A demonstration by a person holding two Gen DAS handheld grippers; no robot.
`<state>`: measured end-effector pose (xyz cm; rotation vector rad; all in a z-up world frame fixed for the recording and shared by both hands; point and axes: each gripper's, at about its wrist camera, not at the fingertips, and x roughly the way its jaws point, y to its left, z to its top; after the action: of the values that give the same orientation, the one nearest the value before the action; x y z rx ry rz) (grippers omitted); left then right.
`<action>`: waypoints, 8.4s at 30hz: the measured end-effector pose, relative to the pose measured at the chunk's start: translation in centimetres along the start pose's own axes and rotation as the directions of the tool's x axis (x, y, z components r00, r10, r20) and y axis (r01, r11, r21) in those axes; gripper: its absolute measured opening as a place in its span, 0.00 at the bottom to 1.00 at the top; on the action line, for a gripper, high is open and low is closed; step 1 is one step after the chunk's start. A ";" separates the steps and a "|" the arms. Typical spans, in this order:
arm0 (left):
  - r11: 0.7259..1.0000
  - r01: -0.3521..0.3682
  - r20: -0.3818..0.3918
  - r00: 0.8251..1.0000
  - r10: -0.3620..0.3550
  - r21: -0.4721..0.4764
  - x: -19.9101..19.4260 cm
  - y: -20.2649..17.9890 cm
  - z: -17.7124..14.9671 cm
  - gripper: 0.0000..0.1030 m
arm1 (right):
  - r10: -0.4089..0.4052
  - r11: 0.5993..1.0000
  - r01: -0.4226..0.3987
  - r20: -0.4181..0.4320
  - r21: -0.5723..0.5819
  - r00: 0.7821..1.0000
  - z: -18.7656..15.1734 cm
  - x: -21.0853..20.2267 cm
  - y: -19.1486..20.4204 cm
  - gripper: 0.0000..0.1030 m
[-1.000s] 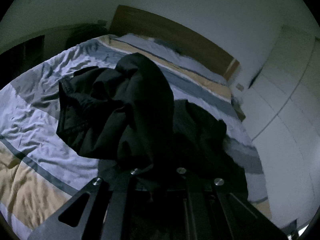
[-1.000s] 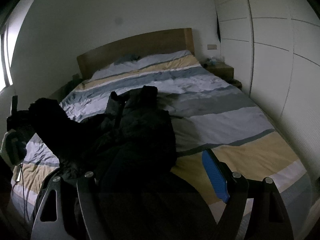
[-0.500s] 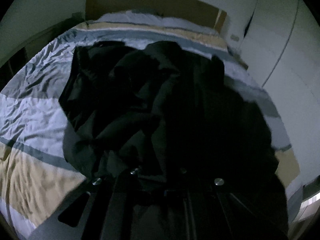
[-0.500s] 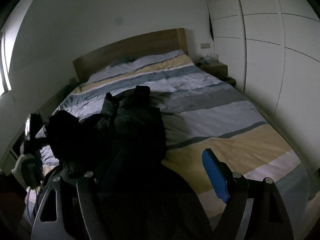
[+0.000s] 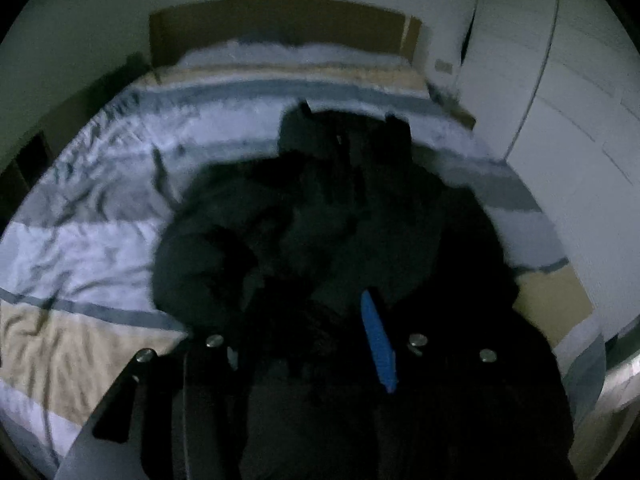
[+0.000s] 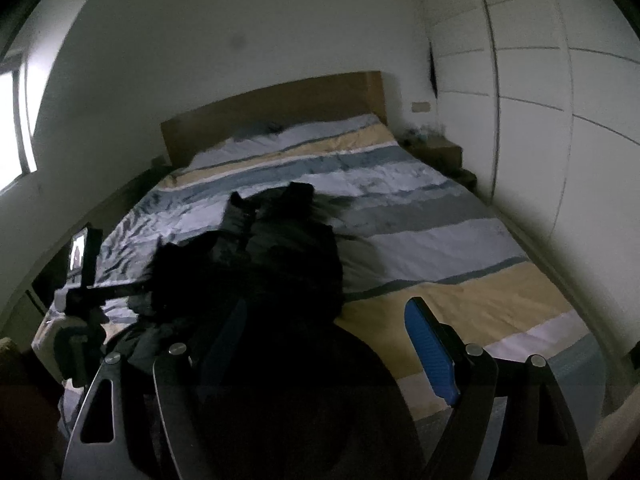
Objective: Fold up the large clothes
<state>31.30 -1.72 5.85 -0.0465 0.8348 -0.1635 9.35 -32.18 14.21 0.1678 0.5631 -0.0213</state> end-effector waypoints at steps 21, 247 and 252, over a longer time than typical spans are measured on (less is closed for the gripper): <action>0.985 -0.144 0.083 0.985 0.151 -0.092 2.0 12.9 4.7 0.47 | 0.289 0.888 -0.308 -0.106 -0.342 0.951 4.5 16.6 21.2 0.79; 0.966 0.198 -0.087 0.973 -0.214 -0.165 23.5 11.7 23.6 0.42 | 0.223 0.960 -0.261 -0.287 -0.101 0.932 18.0 44.2 2.4 0.62; 0.956 0.261 -0.096 0.957 -0.275 -0.137 27.8 8.0 27.7 0.42 | 0.261 0.951 -0.296 -0.284 -0.087 0.923 21.1 49.7 5.3 0.62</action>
<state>71.21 0.99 3.20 -0.2699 0.9502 -0.3733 62.94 -29.17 6.05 0.1252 0.8061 0.3198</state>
